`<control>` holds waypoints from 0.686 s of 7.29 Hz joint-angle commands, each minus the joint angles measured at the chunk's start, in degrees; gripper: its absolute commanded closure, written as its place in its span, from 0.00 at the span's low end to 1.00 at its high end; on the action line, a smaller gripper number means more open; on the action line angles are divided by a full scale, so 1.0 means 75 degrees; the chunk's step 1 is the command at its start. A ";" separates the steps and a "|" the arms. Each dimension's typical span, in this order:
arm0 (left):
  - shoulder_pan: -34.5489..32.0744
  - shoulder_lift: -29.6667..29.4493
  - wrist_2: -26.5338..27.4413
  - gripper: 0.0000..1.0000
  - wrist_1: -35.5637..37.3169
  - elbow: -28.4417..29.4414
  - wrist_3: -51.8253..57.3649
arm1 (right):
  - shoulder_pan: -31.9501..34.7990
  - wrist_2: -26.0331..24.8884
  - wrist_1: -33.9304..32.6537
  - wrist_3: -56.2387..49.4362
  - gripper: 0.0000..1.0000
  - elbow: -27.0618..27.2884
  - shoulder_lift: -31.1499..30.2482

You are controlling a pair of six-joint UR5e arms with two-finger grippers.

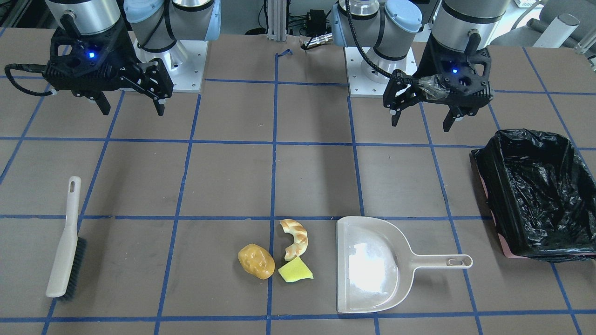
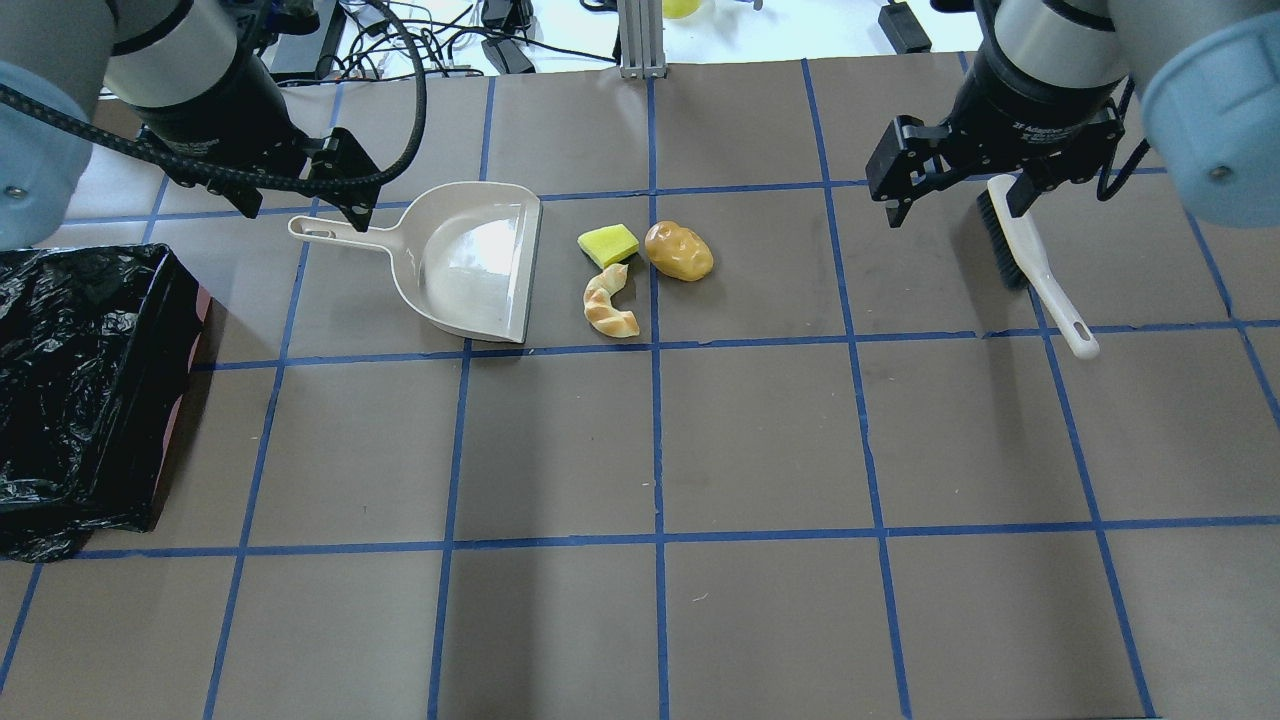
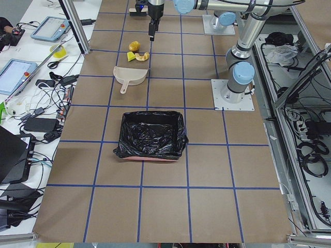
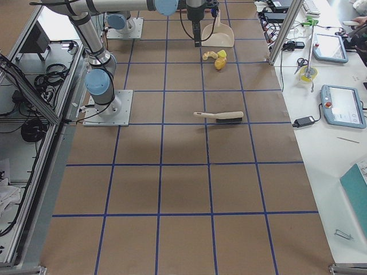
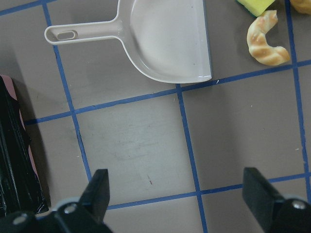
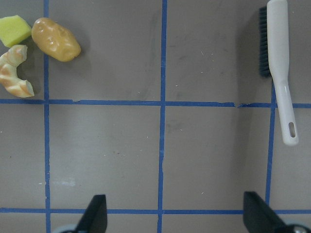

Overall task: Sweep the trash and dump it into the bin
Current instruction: 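Lower the left gripper to the dustpan handle while the right descends to the brush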

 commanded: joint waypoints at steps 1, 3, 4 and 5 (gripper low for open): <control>0.0181 0.0006 -0.0089 0.04 -0.0007 -0.0043 -0.0556 | 0.0000 0.0000 0.0109 -0.0001 0.00 0.0001 -0.0014; 0.0218 0.0006 -0.0090 0.04 -0.0066 -0.0055 -0.0816 | 0.0000 0.0000 0.0134 -0.0024 0.00 0.0001 -0.0026; 0.0206 0.0018 -0.0078 0.03 -0.0077 -0.0043 -0.1095 | 0.0000 -0.0012 0.0145 -0.0036 0.00 -0.0011 -0.0060; 0.0217 0.0018 -0.0078 0.01 -0.0228 -0.0043 -0.1203 | 0.0000 -0.0012 0.0157 -0.0036 0.00 0.0001 -0.0223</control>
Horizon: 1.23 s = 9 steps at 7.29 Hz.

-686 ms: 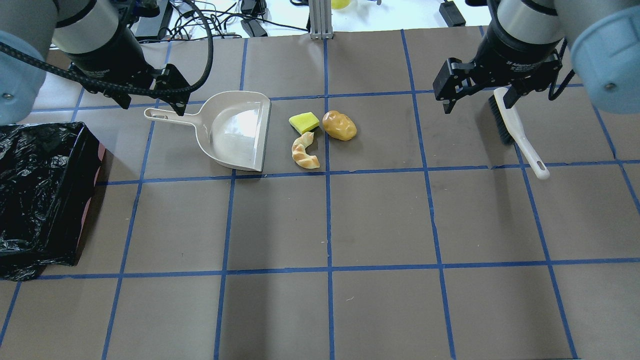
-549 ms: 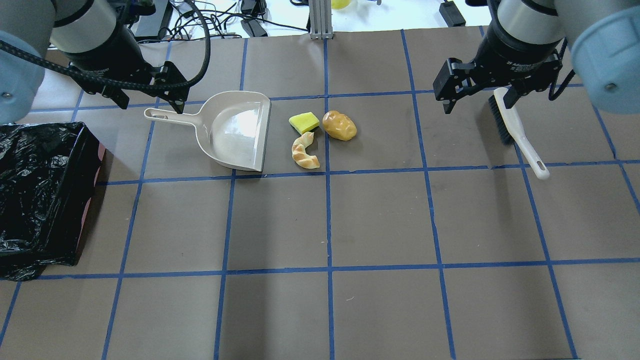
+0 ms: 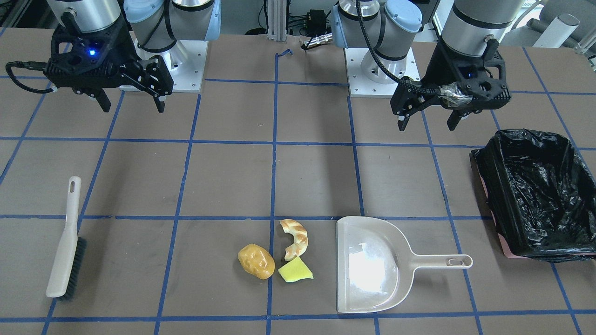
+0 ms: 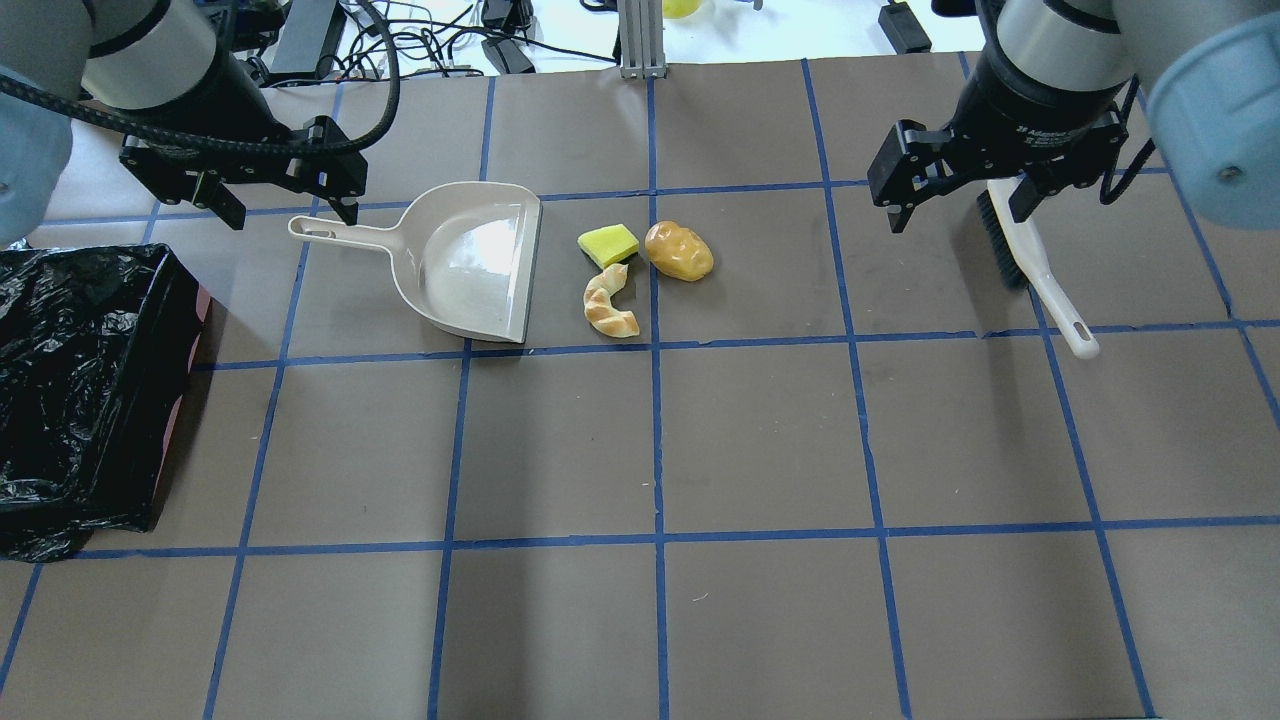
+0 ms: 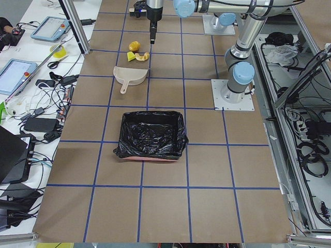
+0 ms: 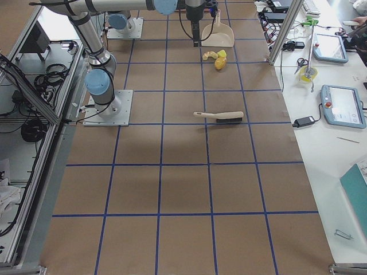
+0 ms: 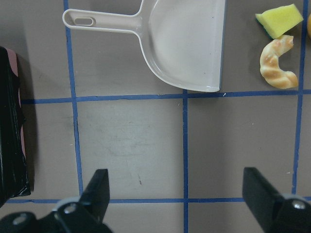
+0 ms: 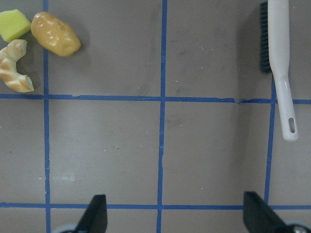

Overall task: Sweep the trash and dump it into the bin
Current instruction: 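Lower the left gripper to the dustpan handle while the right descends to the brush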

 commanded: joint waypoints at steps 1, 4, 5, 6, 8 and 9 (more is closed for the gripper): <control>0.0079 -0.0019 0.0015 0.00 -0.0135 0.0002 -0.0047 | -0.0012 0.0008 0.0132 -0.0019 0.00 0.0004 -0.0104; 0.0454 -0.0650 0.0038 0.00 0.0052 -0.0009 0.1043 | -0.0082 -0.0027 0.0378 0.0005 0.00 0.0016 -0.0022; 0.0478 -0.0942 0.0015 0.00 0.0145 -0.0009 0.1149 | -0.0152 -0.0016 0.0496 -0.0262 0.00 0.0016 -0.0010; 0.0490 -0.1328 0.0015 0.00 0.0680 0.0002 0.1661 | -0.0280 -0.0027 0.0462 -0.1077 0.00 0.0027 0.0014; 0.0501 -0.2148 0.0085 0.00 0.1409 0.0072 0.2332 | -0.0841 -0.0132 0.0473 -0.1690 0.00 0.0027 0.0002; 0.0501 -0.2477 0.0085 0.00 0.2491 0.0073 0.2624 | -0.1273 -0.0145 0.0473 -0.2437 0.00 0.0039 0.0014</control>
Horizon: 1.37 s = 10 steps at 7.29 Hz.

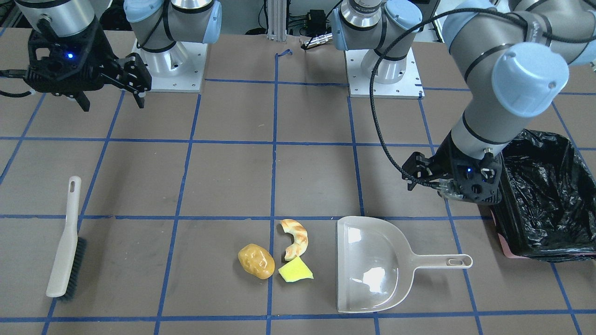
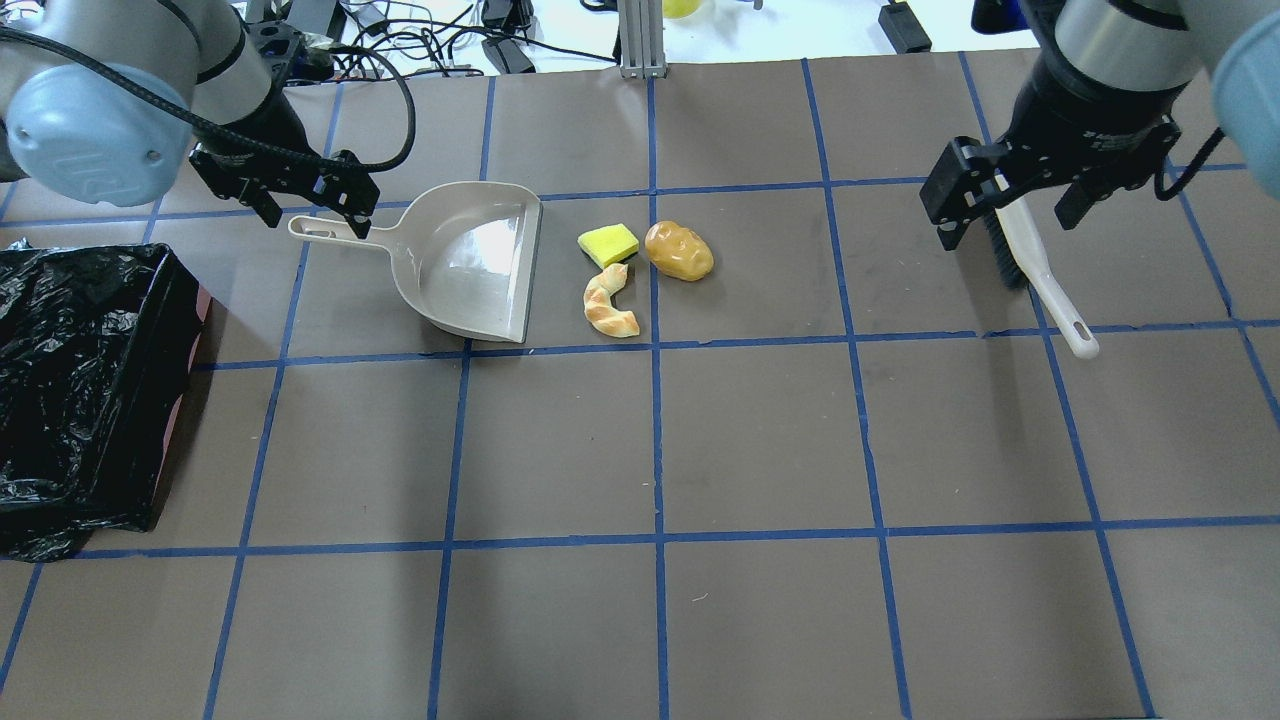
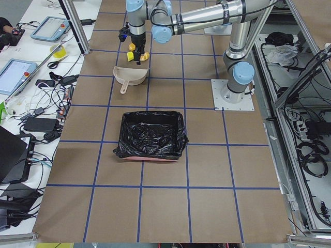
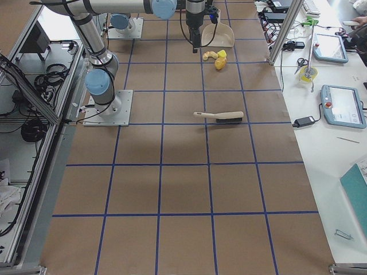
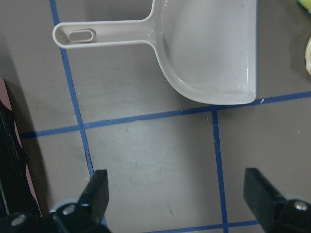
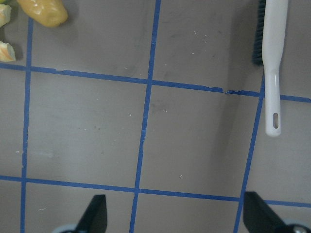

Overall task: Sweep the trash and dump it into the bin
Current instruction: 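Lower the left gripper to the dustpan handle while the right descends to the brush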

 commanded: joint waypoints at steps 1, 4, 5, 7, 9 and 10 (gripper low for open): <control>0.0015 -0.0721 0.0011 0.00 0.1326 0.0009 0.0833 | -0.1011 -0.0029 -0.0007 -0.1049 0.00 0.0275 -0.0001; 0.0471 -0.1332 0.0022 0.00 0.1388 0.0289 0.3643 | -0.2057 -0.0017 -0.1736 -0.2140 0.00 0.1447 0.0126; 0.0484 -0.1519 0.0045 0.00 0.1411 0.0394 0.5275 | -0.2245 0.0018 -0.1962 -0.2153 0.00 0.1531 0.0475; 0.0508 -0.1754 0.0034 0.00 0.1669 0.0338 0.6775 | -0.2701 0.0019 -0.2372 -0.2119 0.00 0.1532 0.1144; 0.0531 -0.2000 0.0011 0.00 0.2018 0.0267 0.9301 | -0.2798 0.0007 -0.2898 -0.1874 0.00 0.1544 0.1754; 0.0601 -0.2129 -0.0071 0.04 0.2009 0.0220 0.9752 | -0.2798 0.0018 -0.3006 -0.1791 0.00 0.1544 0.2058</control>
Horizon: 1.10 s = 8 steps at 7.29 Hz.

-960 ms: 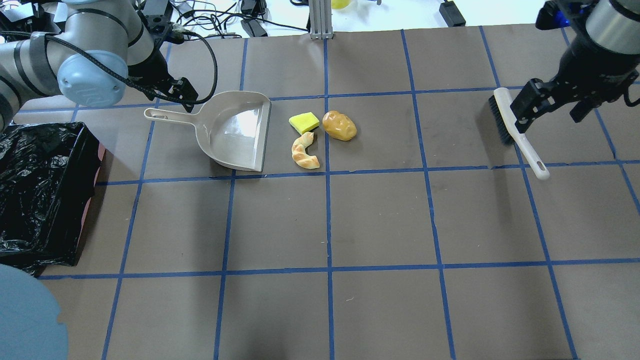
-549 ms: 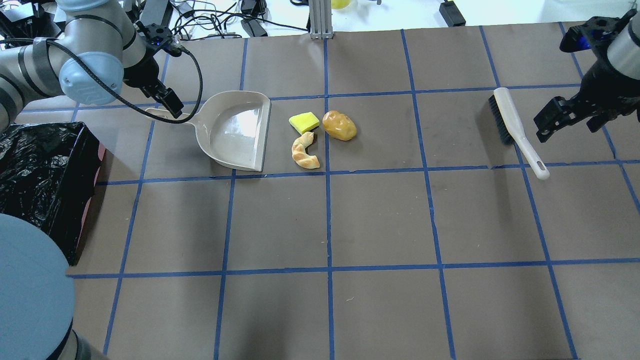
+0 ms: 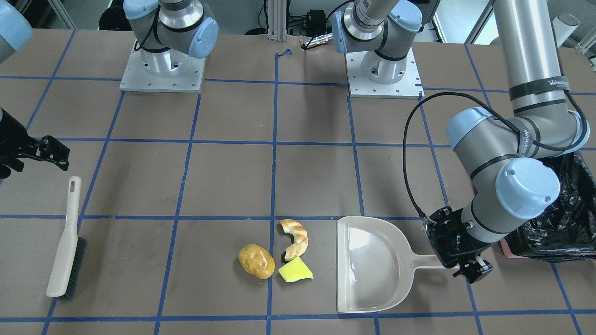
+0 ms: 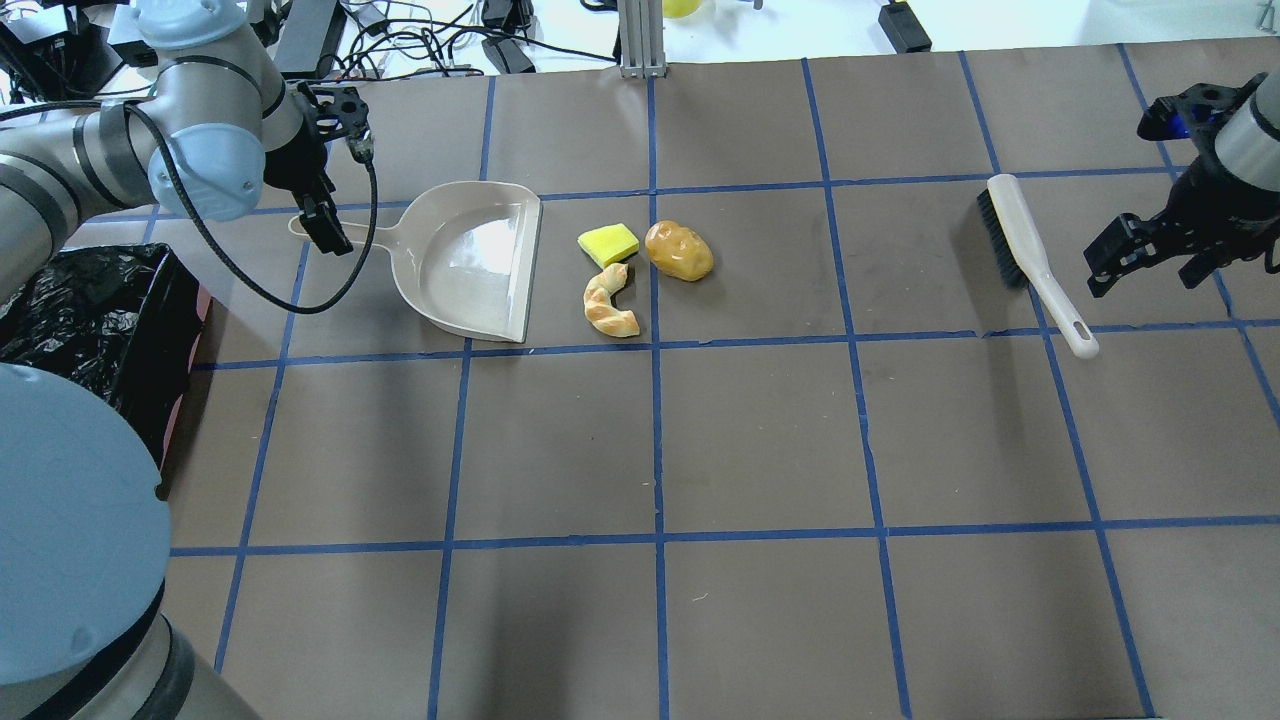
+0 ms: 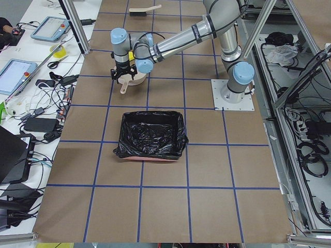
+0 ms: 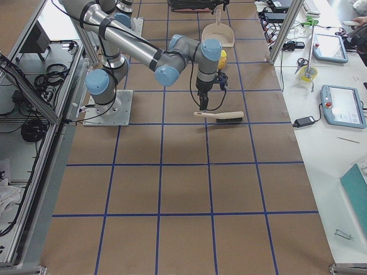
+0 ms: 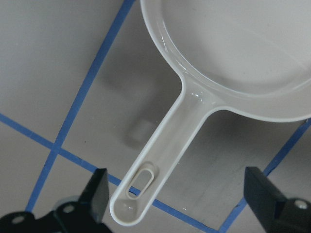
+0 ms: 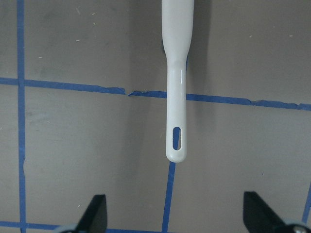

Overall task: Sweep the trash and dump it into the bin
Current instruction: 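Lower the left gripper to the dustpan handle while the right descends to the brush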

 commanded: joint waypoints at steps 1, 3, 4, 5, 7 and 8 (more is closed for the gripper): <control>0.0106 -0.0120 -0.0088 0.05 0.0125 -0.0245 0.1300 | -0.0025 -0.0027 -0.0533 0.0139 0.00 0.0015 0.0605; 0.0118 -0.0142 -0.0135 0.05 0.0360 -0.0387 0.1479 | 0.0033 -0.0016 -0.0606 0.0198 0.00 0.0027 0.0864; 0.0118 -0.0119 -0.0112 0.07 0.0360 -0.0445 0.1724 | 0.0080 -0.0028 -0.0618 0.0059 0.00 0.0027 0.0969; 0.0118 -0.0119 -0.0112 0.10 0.0546 -0.0492 0.1819 | 0.0092 -0.0167 -0.0688 -0.0546 0.00 0.0015 0.1156; 0.0106 -0.0201 -0.0100 0.26 0.0723 -0.0318 0.1820 | 0.0092 -0.0180 -0.0876 -0.0600 0.00 0.0015 0.1508; 0.0118 -0.0224 -0.0112 0.36 0.0723 -0.0282 0.1866 | 0.0103 -0.0180 -0.0888 -0.0402 0.00 0.0027 0.1509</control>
